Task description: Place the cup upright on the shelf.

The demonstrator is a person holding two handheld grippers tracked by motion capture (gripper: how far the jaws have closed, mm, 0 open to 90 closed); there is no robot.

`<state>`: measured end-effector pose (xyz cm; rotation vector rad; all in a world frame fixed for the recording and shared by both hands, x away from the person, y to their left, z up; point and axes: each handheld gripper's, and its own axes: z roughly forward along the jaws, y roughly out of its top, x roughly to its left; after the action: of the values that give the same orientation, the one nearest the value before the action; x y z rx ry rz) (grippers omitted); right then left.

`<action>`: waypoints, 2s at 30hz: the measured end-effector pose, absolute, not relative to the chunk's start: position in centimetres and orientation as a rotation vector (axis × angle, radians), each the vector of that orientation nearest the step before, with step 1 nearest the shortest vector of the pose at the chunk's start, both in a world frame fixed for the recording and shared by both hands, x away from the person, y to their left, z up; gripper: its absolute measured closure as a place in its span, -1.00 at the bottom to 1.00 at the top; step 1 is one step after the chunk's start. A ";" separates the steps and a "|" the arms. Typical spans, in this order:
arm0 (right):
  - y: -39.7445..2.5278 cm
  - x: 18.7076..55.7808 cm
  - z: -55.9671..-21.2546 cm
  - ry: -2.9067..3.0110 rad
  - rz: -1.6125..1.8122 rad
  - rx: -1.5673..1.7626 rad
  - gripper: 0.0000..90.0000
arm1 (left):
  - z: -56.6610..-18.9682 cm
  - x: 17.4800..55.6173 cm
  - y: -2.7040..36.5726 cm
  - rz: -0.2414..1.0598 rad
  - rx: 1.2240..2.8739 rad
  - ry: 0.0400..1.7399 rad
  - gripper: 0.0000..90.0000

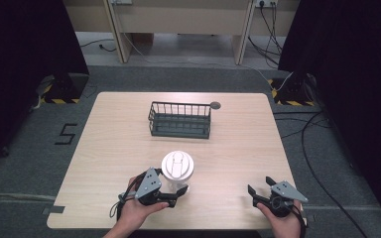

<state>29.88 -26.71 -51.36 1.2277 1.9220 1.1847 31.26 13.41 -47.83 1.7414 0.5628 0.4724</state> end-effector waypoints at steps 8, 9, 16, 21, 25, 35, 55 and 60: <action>-26.7 29.9 -51.4 1.924 1.186 1.229 -0.47 | -47.0 32.2 13.2 0.490 1.730 0.573 -0.61; -26.7 29.9 -51.4 1.924 1.186 1.229 -0.47 | -46.9 32.3 13.2 0.493 1.729 0.575 -0.61; -26.7 29.9 -51.4 1.924 1.185 1.230 -0.46 | -46.5 33.2 13.4 0.508 1.729 0.595 -0.61; -26.8 29.9 -51.4 1.924 1.187 1.233 -0.46 | -46.3 33.6 13.5 0.516 1.732 0.598 -0.61; -26.8 29.9 -51.4 1.923 1.188 1.234 -0.46 | -46.0 34.0 13.5 0.521 1.730 0.601 -0.61; -26.8 29.9 -51.4 1.923 1.191 1.237 -0.46 | -44.9 35.2 13.8 0.541 1.708 0.631 -0.61; -26.8 29.9 -51.4 1.923 1.195 1.242 -0.46 | -43.5 37.7 14.5 0.577 1.675 0.688 -0.61; -26.9 29.9 -51.4 1.923 1.196 1.237 -0.46 | -43.0 38.3 14.5 0.584 1.666 0.693 -0.61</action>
<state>29.92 -26.86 -51.36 1.2370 1.9226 1.1961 38.34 14.54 -43.03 1.6656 0.6929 0.5841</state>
